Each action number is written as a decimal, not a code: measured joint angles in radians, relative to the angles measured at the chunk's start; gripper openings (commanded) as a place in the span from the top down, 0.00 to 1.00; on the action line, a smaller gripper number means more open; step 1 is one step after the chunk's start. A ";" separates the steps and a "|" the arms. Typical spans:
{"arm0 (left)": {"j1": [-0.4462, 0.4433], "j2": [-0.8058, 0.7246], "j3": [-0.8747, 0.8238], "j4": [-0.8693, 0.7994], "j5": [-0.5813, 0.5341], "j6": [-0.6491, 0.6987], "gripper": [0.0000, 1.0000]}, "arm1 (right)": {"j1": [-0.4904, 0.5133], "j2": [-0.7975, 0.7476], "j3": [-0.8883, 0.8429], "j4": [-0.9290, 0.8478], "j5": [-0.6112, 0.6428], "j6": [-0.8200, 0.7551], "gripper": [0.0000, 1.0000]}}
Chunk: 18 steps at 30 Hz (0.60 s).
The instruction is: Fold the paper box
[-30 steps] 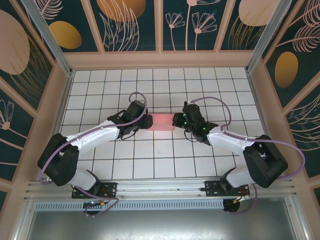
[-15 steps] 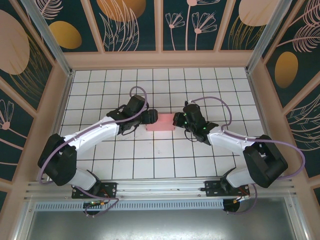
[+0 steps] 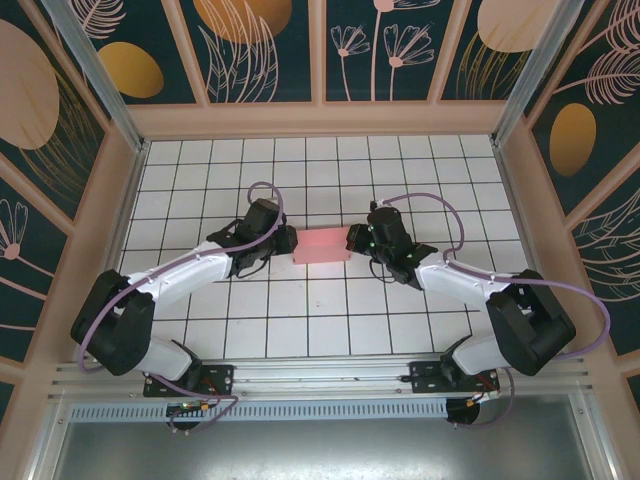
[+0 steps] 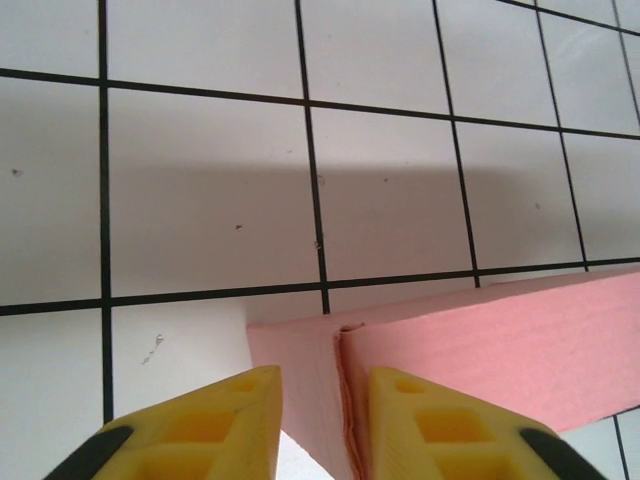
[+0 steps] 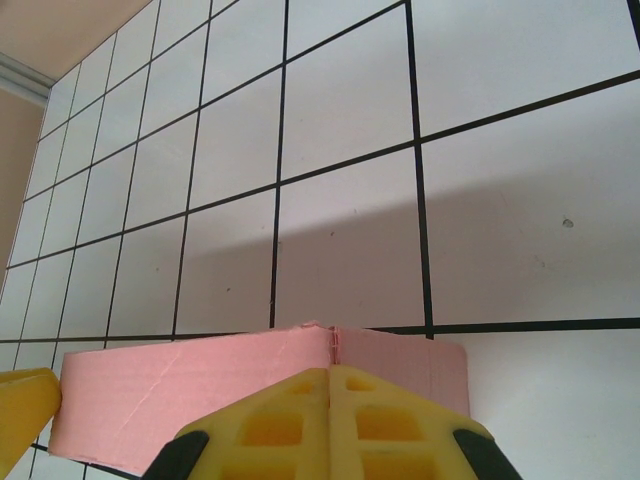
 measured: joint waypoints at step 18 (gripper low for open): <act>0.000 0.016 -0.012 0.065 0.009 -0.001 0.79 | -0.008 -0.052 -0.087 0.072 -0.068 0.004 1.00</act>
